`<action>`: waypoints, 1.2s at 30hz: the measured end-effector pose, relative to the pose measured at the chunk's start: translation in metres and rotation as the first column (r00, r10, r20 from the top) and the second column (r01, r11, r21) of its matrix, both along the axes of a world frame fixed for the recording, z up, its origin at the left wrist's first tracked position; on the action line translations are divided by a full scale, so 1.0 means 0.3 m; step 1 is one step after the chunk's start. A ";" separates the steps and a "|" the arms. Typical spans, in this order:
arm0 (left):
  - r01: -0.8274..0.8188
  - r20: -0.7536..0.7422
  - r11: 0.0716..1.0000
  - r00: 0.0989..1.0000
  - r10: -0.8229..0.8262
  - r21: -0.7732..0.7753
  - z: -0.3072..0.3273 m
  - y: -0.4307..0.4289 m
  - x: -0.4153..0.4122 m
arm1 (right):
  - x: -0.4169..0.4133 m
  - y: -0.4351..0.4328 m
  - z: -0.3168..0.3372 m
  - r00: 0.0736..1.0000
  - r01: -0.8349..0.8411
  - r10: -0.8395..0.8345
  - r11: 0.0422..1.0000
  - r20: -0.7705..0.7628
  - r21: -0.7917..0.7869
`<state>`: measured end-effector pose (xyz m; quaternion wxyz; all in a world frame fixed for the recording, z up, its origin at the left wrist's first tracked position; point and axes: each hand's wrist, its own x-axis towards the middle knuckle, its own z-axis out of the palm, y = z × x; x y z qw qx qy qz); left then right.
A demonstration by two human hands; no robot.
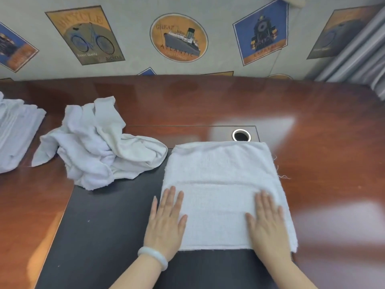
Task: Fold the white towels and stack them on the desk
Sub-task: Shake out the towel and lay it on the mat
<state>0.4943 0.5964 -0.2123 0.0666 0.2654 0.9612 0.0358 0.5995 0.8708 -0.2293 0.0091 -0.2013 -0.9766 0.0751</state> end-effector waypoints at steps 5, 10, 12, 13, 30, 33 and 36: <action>0.023 0.019 1.000 1.000 -0.023 0.002 0.024 -0.064 0.035 | 0.126 0.115 0.025 0.993 0.097 -0.096 0.995 0.074 -0.013; 0.040 -0.039 0.998 0.999 -0.038 0.045 0.102 0.087 -0.079 | -0.111 -0.058 0.115 0.973 -0.191 0.188 0.981 -0.134 -0.014; 0.027 -0.050 0.998 0.998 -0.023 0.063 0.122 0.168 -0.162 | -0.235 -0.142 0.129 0.946 -0.290 0.282 0.957 -0.162 -0.031; 0.014 -0.044 0.998 0.999 -0.011 0.062 0.122 0.200 -0.203 | -0.285 -0.170 0.119 0.936 -0.320 0.310 0.947 -0.165 -0.034; 0.039 -0.193 0.999 0.981 -0.033 0.027 -0.060 0.164 -0.240 | -0.643 -0.055 0.186 0.886 -0.386 0.334 0.916 -0.320 -0.112; 0.024 -0.138 0.999 0.990 -0.020 0.032 -0.067 0.154 -0.243 | -0.808 -0.228 0.264 0.850 -0.524 0.473 0.804 -0.232 -0.281; 0.027 -0.108 0.999 0.994 -0.023 0.044 -0.063 0.158 -0.247 | -0.974 -0.267 0.297 0.780 -0.593 0.621 0.695 -0.074 -0.407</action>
